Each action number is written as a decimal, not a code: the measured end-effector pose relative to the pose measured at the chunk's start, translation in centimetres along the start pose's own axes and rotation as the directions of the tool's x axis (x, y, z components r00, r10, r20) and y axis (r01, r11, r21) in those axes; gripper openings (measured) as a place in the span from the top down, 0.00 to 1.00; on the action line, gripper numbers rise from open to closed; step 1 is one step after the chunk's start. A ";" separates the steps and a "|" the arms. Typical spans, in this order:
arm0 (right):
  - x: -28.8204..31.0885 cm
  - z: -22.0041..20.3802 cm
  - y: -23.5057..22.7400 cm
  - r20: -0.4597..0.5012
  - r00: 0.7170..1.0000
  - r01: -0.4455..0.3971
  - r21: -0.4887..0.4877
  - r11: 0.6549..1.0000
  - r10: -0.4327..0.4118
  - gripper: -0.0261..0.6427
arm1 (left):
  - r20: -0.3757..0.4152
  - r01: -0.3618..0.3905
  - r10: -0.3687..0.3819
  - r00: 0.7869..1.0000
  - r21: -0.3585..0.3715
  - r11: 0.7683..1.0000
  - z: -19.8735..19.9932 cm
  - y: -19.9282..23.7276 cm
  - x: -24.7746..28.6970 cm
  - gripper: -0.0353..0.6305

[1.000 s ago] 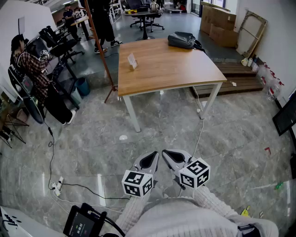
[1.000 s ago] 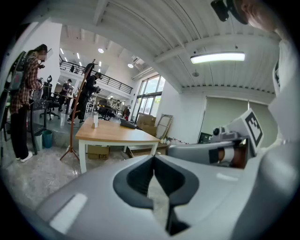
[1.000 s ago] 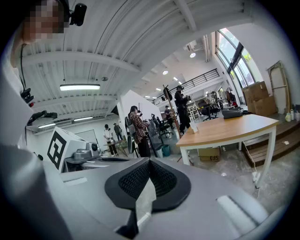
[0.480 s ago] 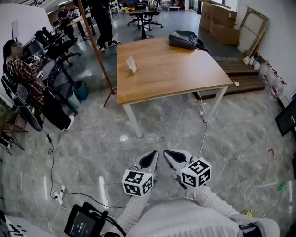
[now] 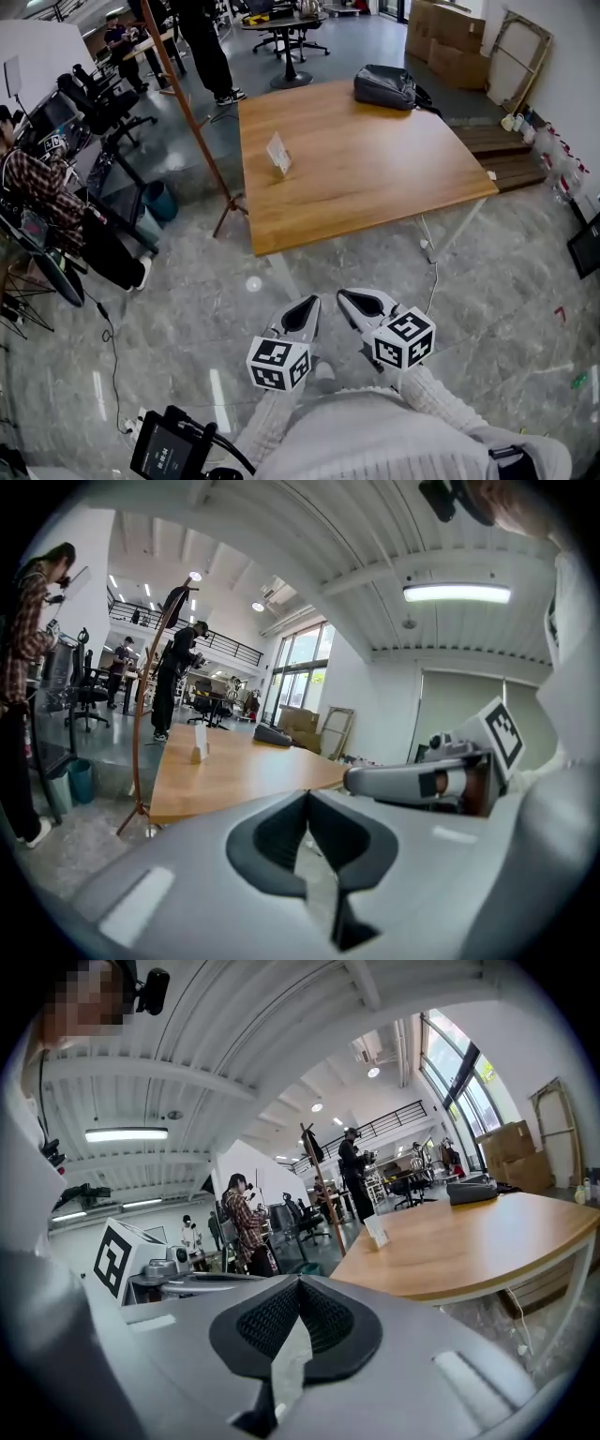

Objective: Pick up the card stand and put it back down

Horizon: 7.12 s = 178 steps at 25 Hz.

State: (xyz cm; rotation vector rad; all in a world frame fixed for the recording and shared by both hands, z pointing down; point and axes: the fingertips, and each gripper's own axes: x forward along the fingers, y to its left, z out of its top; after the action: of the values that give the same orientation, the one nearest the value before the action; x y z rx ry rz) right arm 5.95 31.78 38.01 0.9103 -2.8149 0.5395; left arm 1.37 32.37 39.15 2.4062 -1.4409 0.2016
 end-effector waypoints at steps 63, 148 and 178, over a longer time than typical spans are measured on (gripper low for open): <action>32.6 9.6 -26.4 -0.134 0.987 -0.069 0.165 0.984 0.092 0.96 | -0.175 -0.109 0.094 0.980 -0.077 0.991 8.9 33.0 32.1 0.93; 31.6 13.9 -29.2 -0.035 0.997 -0.060 0.173 0.983 0.067 0.96 | -0.180 -0.137 0.162 0.970 0.141 0.980 15.3 34.3 35.2 0.66; 28.0 17.0 -24.8 0.046 0.997 -0.067 0.057 0.996 0.065 0.96 | -0.070 -0.116 0.126 0.990 0.129 0.985 16.9 29.1 29.3 0.67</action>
State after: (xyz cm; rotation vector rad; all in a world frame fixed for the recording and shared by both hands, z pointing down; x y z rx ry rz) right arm -2.39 -8.42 36.07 0.8518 -2.8918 0.6212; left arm -10.88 -10.46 37.62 2.3797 -1.5831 0.4219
